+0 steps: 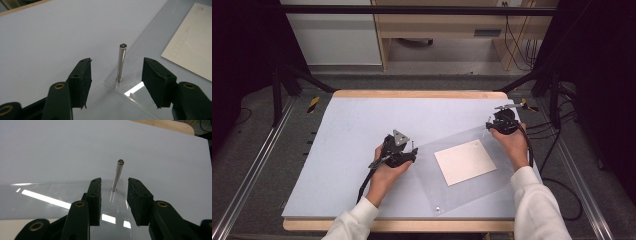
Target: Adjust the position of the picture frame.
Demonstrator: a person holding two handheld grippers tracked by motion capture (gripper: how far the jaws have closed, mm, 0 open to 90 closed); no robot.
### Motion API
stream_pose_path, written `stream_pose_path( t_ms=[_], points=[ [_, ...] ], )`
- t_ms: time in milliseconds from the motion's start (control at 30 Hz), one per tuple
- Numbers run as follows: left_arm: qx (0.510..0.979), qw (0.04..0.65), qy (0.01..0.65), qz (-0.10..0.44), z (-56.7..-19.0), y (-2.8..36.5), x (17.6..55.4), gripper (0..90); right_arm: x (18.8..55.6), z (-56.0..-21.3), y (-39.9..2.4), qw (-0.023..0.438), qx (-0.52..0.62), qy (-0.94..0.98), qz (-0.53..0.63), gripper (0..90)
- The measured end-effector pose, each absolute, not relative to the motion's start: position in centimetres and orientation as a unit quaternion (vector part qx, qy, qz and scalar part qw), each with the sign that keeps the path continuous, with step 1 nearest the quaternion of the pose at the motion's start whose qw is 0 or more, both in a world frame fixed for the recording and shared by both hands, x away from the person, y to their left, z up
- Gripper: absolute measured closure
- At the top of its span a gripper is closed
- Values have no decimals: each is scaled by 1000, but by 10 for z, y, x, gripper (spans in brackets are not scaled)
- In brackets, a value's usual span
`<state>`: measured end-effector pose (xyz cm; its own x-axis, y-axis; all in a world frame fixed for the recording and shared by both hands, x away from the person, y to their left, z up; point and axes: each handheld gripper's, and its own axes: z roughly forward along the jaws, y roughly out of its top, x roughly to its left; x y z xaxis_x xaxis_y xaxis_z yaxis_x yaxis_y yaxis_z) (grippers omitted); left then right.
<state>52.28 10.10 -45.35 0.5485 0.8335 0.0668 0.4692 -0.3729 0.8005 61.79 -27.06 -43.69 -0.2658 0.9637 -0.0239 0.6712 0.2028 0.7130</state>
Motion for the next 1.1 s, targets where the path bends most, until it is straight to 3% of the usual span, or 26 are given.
stream_pose_path(
  t_ms=[267,600,733,1100],
  points=[
    [787,387,418,237,-457,98,522,439,632,-454,-270,248,568,720,313,651],
    [780,392,430,230,-463,98,521,487,640,-465,-268,250,567,717,319,843],
    [777,391,437,227,-466,97,521,511,639,-465,-266,252,567,718,316,853],
    [778,392,438,222,-474,94,529,693,639,-465,-266,251,568,718,315,854]
  ],
)
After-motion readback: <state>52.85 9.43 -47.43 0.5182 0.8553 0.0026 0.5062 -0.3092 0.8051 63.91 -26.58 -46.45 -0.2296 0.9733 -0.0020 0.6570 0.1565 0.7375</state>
